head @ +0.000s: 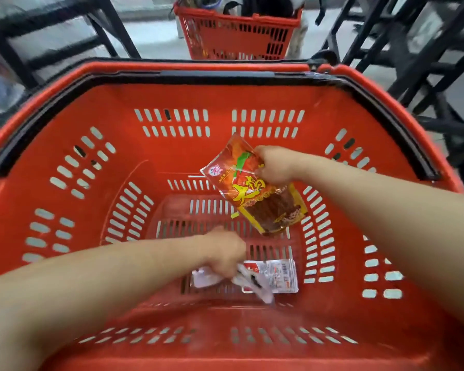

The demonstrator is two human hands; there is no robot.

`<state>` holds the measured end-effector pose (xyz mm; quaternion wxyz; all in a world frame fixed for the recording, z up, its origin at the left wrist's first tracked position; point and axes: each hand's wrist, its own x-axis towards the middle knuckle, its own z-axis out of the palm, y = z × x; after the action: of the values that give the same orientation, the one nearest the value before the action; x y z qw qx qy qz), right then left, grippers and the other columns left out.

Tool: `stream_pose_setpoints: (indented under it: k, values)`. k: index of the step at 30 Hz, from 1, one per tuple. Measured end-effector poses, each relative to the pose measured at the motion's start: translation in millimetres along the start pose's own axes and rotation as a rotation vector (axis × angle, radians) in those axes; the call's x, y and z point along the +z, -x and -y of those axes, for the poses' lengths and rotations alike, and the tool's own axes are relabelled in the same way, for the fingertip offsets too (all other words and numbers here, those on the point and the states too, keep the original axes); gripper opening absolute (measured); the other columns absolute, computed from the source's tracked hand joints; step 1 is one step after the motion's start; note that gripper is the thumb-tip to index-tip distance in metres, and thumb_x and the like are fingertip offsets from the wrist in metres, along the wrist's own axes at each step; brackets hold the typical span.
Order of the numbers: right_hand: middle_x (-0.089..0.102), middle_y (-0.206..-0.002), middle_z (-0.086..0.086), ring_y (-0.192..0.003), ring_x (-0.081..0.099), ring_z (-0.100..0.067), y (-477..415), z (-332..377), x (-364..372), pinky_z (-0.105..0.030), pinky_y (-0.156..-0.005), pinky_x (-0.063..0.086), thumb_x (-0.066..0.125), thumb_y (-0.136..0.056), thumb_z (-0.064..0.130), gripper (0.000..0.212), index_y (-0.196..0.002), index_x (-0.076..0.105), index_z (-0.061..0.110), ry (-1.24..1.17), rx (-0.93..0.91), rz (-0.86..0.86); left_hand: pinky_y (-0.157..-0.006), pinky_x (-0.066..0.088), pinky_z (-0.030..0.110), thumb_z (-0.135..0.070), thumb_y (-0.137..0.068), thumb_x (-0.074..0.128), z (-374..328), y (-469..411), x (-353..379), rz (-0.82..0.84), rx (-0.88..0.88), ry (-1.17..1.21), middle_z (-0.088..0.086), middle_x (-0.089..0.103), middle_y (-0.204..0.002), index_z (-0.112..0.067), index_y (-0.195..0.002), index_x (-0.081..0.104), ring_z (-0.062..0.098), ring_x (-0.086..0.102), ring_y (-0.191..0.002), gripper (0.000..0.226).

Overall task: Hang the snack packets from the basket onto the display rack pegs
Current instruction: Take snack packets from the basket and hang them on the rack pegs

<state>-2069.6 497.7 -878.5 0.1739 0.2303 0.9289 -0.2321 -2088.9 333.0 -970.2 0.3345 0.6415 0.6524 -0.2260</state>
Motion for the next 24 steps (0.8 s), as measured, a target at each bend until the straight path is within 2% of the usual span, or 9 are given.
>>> stream_pose_setpoints:
  k: [3,8,10,12,15,18,20,22,24]
  values:
    - [0.061,-0.112,-0.009,-0.092,0.056,-0.024,-3,3,0,-0.031,-0.075,0.046,0.055,-0.095,0.015,0.017,-0.112,0.053,0.011,0.031,-0.029,-0.02,-0.093,0.041,0.043,-0.033,-0.088,0.06,-28,-37,7,-0.084,0.183,-0.112,0.008,0.051,-0.127,-0.009,-0.102,0.068,0.027,0.04,-0.12,0.029]
    - [0.065,-0.111,-0.007,-0.093,0.06,-0.023,-8,-1,-2,-0.03,-0.074,0.047,0.061,-0.093,0.018,0.025,-0.117,0.06,0.011,0.013,-0.027,-0.035,-0.108,0.037,0.039,-0.026,-0.084,0.064,-43,-79,10,-0.026,0.283,-0.158,0.021,0.038,-0.147,-0.003,-0.116,0.065,0.034,0.035,-0.135,0.039]
    - [0.061,-0.12,-0.009,-0.104,0.058,-0.026,-9,-2,-3,-0.027,-0.078,0.043,0.053,-0.095,0.009,0.031,-0.126,0.055,0.01,0.042,-0.046,0.004,-0.093,0.043,0.033,-0.023,-0.085,0.064,-50,-75,6,-0.035,0.271,-0.045,0.02,0.047,-0.136,-0.001,-0.113,0.064,0.032,0.047,-0.118,0.036]
    - [0.055,-0.134,-0.011,-0.118,0.054,-0.028,-8,-2,-4,-0.026,-0.086,0.041,0.046,-0.092,0.0,0.048,-0.139,0.044,0.01,0.051,-0.068,0.052,-0.068,0.042,0.031,-0.018,-0.087,0.062,-54,-60,0,-0.026,0.247,0.047,0.015,0.058,-0.098,-0.002,-0.095,0.063,0.03,0.053,-0.085,0.017]
    - [0.053,-0.139,-0.012,-0.118,0.055,-0.031,-4,-4,-7,-0.034,-0.096,0.049,0.048,-0.091,-0.003,0.069,-0.151,0.024,0.02,0.035,-0.112,0.078,-0.061,0.037,0.031,-0.016,-0.089,0.06,-46,-31,-11,-0.043,0.252,0.04,0.012,0.056,-0.078,-0.01,-0.079,0.054,0.031,0.054,-0.072,0.013]
    - [0.053,-0.135,-0.007,-0.107,0.06,-0.027,2,-5,-13,-0.039,-0.088,0.054,0.055,-0.087,-0.006,0.086,-0.151,0.015,0.036,-0.002,-0.213,0.063,-0.061,0.034,0.03,-0.03,-0.094,0.057,-16,16,-37,-0.112,0.23,0.074,0.016,0.062,-0.085,-0.009,-0.082,0.056,0.028,0.046,-0.068,0.025]
    - [0.048,-0.143,-0.005,-0.11,0.06,-0.029,5,0,-20,-0.047,-0.09,0.054,0.056,-0.084,-0.008,0.091,-0.144,0.018,0.048,-0.014,-0.295,0.046,-0.064,0.034,0.029,-0.036,-0.098,0.051,11,52,-59,-0.198,0.166,0.207,0.012,0.062,-0.087,-0.01,-0.086,0.054,0.023,0.046,-0.069,0.029]
    - [0.05,-0.139,-0.006,-0.104,0.062,-0.03,5,7,-27,-0.051,-0.088,0.053,0.056,-0.082,-0.008,0.085,-0.133,0.025,0.053,-0.034,-0.366,0.021,-0.073,0.038,0.027,-0.03,-0.1,0.049,37,85,-77,-0.3,0.106,0.387,0.0,0.064,-0.101,-0.014,-0.111,0.054,0.016,0.053,-0.082,0.02]
    - [0.053,-0.133,0.001,-0.091,0.062,-0.015,6,16,-38,-0.04,-0.084,0.053,0.056,-0.081,-0.008,0.081,-0.134,0.028,0.047,-0.084,-0.42,-0.037,-0.089,0.043,0.028,-0.021,-0.098,0.054,57,116,-89,-0.459,0.045,0.589,-0.008,0.061,-0.12,-0.02,-0.135,0.044,0.012,0.057,-0.104,0.039]
